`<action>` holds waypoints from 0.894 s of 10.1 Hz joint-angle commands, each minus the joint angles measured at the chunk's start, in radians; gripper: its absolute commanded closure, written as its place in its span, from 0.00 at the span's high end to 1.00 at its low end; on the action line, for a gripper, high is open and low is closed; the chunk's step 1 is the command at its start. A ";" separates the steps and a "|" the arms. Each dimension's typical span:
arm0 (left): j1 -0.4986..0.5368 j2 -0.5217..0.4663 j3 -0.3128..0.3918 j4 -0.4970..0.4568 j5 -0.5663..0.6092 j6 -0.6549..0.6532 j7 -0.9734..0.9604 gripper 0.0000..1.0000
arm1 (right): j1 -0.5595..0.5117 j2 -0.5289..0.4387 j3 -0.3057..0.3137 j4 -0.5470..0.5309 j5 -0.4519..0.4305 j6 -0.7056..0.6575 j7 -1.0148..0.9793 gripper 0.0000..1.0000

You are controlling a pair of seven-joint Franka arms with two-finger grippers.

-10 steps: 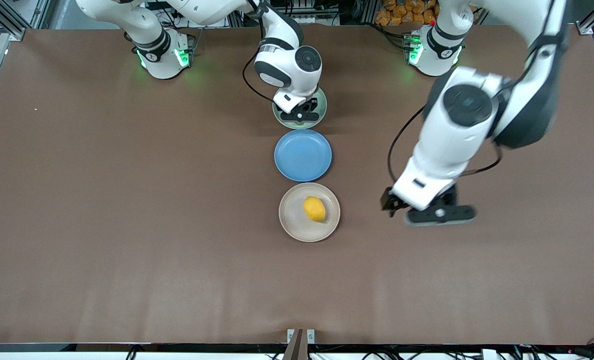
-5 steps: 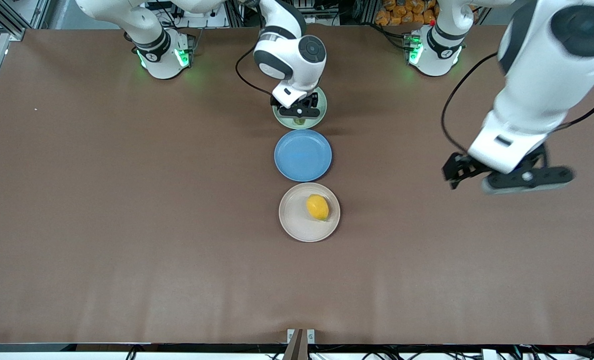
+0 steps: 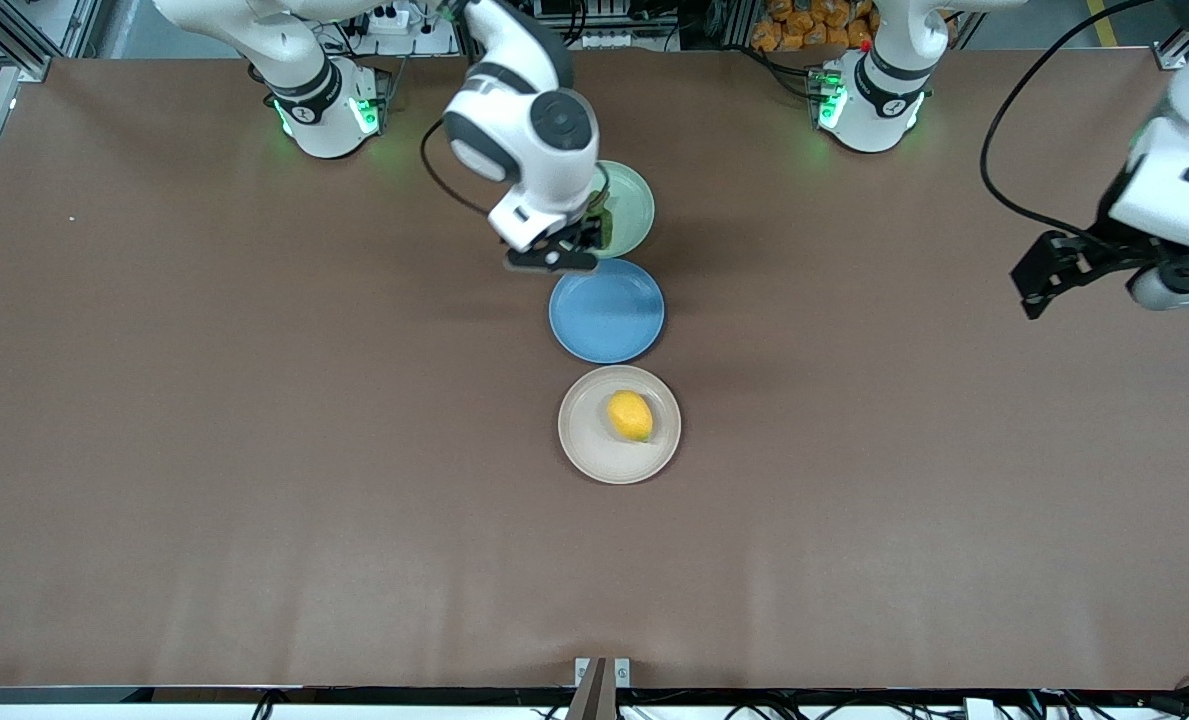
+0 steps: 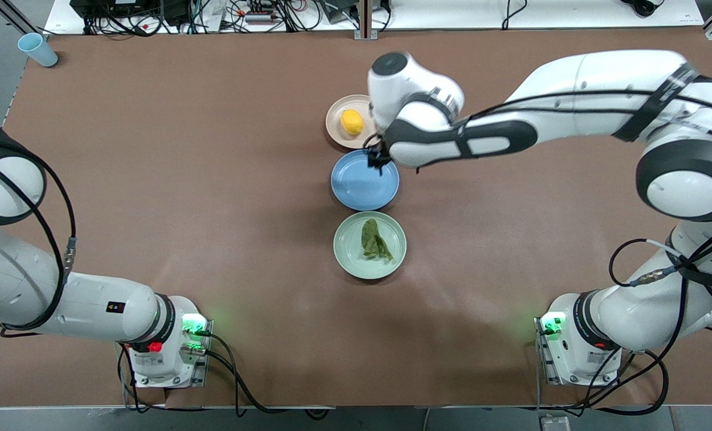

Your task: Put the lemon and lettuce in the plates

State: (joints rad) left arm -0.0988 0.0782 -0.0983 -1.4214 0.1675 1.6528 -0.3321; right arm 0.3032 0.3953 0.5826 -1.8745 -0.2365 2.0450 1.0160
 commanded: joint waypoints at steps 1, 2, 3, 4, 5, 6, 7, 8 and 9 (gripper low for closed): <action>0.094 -0.026 -0.004 -0.028 -0.135 -0.011 0.022 1.00 | -0.131 -0.033 0.020 -0.017 -0.007 -0.009 -0.104 1.00; 0.111 -0.026 -0.006 -0.028 -0.144 -0.037 0.022 1.00 | -0.172 -0.042 0.011 -0.015 -0.007 -0.009 -0.158 1.00; 0.111 -0.026 -0.006 -0.028 -0.146 -0.050 0.021 1.00 | -0.188 -0.049 -0.028 -0.015 -0.007 -0.008 -0.204 1.00; 0.113 -0.026 -0.003 -0.028 -0.146 -0.062 0.022 1.00 | -0.188 -0.050 -0.082 -0.014 -0.007 -0.006 -0.250 1.00; 0.116 -0.025 -0.001 -0.030 -0.145 -0.067 0.024 1.00 | -0.190 -0.050 -0.133 -0.012 -0.006 0.000 -0.308 1.00; 0.117 -0.025 -0.001 -0.031 -0.138 -0.071 0.024 1.00 | -0.190 -0.050 -0.186 -0.009 -0.006 0.003 -0.362 1.00; 0.131 -0.023 -0.001 -0.031 -0.138 -0.073 0.024 1.00 | -0.188 -0.050 -0.240 -0.002 -0.001 0.003 -0.416 1.00; 0.137 -0.023 -0.003 -0.031 -0.141 -0.073 0.027 1.00 | -0.182 -0.052 -0.301 0.008 0.018 0.004 -0.460 1.00; 0.139 -0.021 -0.006 -0.031 -0.138 -0.073 0.030 1.00 | -0.176 -0.056 -0.361 0.024 0.045 0.004 -0.526 1.00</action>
State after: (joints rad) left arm 0.0258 0.0769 -0.0979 -1.4358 0.0437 1.5887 -0.3246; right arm 0.1142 0.3658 0.2878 -1.8621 -0.2276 2.0545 0.5659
